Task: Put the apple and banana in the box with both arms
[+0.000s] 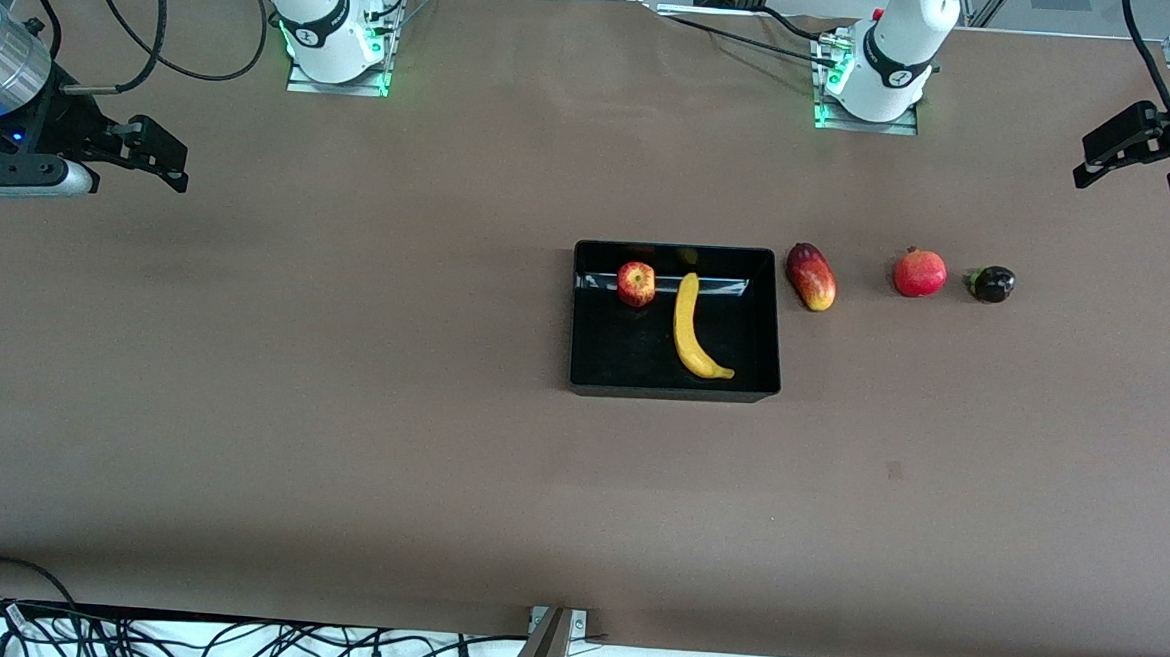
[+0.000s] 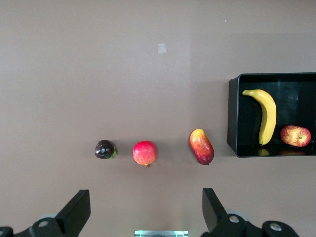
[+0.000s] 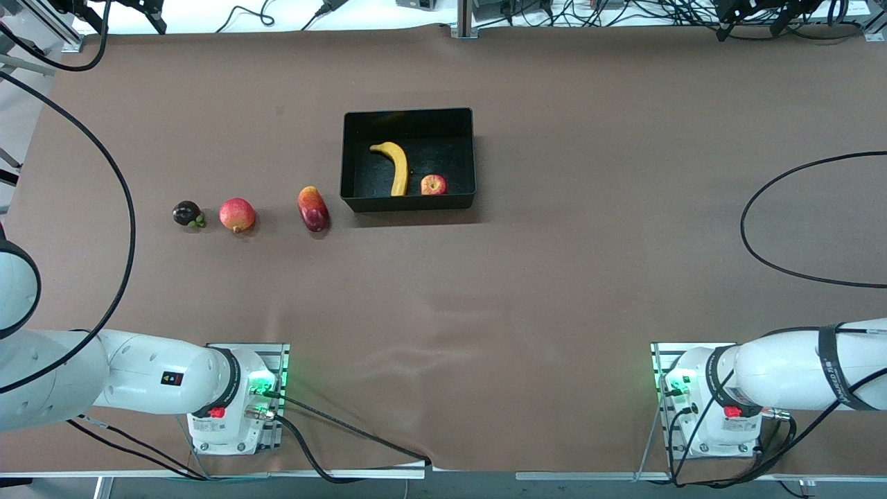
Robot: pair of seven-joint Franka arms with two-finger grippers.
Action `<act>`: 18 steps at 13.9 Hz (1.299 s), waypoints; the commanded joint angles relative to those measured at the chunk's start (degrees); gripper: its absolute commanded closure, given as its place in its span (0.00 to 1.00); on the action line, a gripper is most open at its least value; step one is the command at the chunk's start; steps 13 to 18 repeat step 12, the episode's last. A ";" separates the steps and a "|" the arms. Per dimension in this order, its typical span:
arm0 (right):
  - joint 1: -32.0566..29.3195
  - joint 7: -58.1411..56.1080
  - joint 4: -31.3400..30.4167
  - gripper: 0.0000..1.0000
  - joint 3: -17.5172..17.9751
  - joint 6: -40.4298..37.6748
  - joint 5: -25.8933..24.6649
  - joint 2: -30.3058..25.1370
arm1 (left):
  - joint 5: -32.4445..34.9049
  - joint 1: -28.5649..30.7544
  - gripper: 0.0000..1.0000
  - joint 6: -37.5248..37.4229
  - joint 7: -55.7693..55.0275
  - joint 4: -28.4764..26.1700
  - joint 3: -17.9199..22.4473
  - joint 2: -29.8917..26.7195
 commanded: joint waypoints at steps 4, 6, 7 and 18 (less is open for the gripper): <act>-0.58 -0.49 0.73 0.00 0.61 -0.50 -1.07 0.15 | 1.14 -0.07 0.00 -2.32 0.93 1.48 -0.17 1.29; -0.67 -0.57 0.73 0.00 0.70 -0.51 -1.07 0.15 | 1.05 -0.16 0.00 -2.58 0.40 1.39 -0.26 1.30; -0.58 -0.57 0.73 0.00 0.70 -0.51 -1.07 0.15 | 1.05 -0.25 0.00 -2.59 -0.21 1.48 -0.17 1.38; -0.58 -0.49 0.73 0.00 0.70 -0.51 -1.07 0.15 | 1.57 -0.25 0.00 -2.50 -0.83 2.00 0.00 2.52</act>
